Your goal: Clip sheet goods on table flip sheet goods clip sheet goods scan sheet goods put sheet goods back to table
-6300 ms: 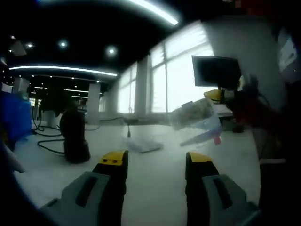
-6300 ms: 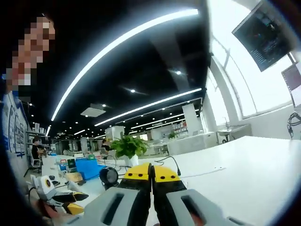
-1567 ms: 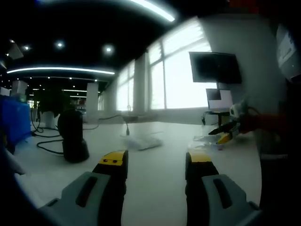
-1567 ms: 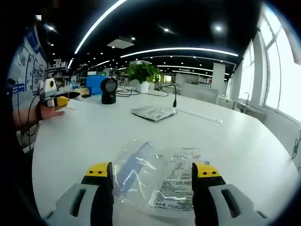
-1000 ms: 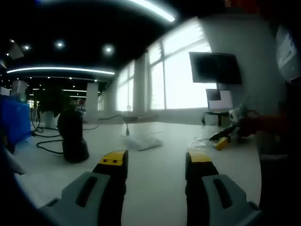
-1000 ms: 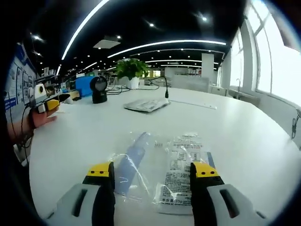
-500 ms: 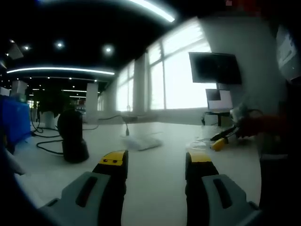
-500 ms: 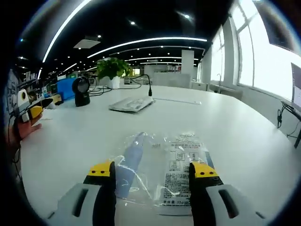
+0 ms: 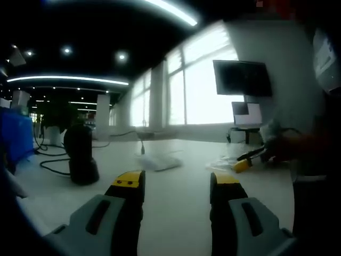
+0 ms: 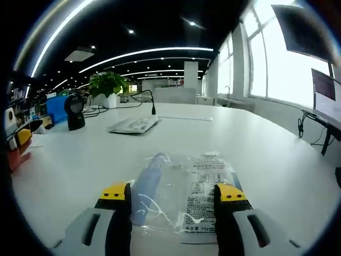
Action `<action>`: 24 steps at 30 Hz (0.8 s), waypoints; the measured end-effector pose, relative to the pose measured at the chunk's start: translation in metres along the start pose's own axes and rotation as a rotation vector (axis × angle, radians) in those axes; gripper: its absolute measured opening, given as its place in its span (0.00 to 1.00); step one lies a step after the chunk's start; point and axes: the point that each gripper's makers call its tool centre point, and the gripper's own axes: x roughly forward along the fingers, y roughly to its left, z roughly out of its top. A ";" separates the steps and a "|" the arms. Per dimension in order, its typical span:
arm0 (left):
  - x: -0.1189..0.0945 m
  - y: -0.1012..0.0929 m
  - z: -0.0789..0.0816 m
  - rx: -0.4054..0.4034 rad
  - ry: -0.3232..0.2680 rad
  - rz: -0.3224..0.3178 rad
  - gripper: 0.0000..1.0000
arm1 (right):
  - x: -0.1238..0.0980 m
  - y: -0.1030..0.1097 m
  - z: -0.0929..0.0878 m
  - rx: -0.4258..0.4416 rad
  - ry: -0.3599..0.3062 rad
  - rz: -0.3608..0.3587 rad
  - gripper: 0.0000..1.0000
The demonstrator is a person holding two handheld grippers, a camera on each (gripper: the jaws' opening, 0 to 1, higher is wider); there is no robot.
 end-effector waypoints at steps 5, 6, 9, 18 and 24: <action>0.000 0.001 0.001 -0.001 -0.003 0.004 0.41 | 0.000 0.000 0.000 -0.001 0.000 0.013 0.58; 0.000 0.001 0.000 0.000 -0.001 0.004 0.41 | -0.001 -0.001 0.000 0.001 -0.002 0.017 0.59; 0.000 0.001 0.000 0.002 0.000 0.006 0.41 | -0.004 -0.002 0.004 0.022 -0.027 0.018 0.60; 0.000 0.002 0.000 0.001 0.003 0.009 0.41 | -0.015 -0.015 0.030 0.069 -0.141 0.011 0.57; 0.000 0.001 -0.001 0.001 0.004 0.007 0.41 | -0.015 -0.025 0.031 0.039 -0.130 0.020 0.55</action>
